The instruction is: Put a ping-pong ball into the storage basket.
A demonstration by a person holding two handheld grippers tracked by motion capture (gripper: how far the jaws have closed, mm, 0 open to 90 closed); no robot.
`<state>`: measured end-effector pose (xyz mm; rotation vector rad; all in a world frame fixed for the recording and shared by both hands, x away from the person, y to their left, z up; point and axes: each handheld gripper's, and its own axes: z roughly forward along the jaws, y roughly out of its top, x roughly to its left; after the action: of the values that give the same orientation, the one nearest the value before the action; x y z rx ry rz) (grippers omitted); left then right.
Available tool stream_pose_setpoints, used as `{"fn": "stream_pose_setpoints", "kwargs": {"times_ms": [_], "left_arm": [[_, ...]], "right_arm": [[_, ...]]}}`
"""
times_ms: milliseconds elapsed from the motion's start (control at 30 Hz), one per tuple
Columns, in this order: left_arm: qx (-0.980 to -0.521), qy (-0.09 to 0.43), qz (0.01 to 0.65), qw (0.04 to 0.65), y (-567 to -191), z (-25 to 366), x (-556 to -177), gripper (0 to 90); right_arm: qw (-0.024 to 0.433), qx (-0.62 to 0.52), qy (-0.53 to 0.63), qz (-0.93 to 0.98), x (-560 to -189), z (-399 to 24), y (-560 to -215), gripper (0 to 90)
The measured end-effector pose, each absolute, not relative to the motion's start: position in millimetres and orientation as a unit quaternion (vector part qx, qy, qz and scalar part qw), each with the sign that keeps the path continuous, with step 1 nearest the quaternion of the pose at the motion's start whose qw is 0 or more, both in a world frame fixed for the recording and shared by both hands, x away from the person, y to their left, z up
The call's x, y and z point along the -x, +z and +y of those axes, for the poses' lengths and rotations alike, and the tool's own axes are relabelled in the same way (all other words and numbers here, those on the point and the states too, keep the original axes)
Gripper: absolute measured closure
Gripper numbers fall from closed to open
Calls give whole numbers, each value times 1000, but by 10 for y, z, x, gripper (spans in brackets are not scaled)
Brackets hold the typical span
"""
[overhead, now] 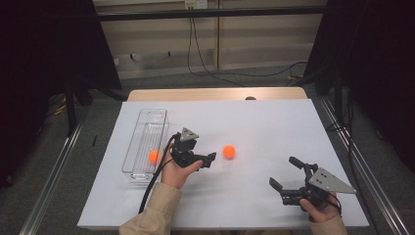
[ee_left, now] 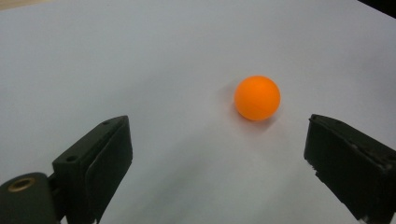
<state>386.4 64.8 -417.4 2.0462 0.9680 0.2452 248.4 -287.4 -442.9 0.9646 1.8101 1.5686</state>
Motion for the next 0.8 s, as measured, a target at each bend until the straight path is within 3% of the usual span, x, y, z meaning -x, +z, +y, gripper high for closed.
{"fn": "stream_pose_setpoints", "kwargs": {"times_ms": [800], "left_arm": [[-822,97,375,417,-4218,566,-3875,79]], "right_arm": [[276,-357,584,675,-2486,-2871,-4429,25]]}}
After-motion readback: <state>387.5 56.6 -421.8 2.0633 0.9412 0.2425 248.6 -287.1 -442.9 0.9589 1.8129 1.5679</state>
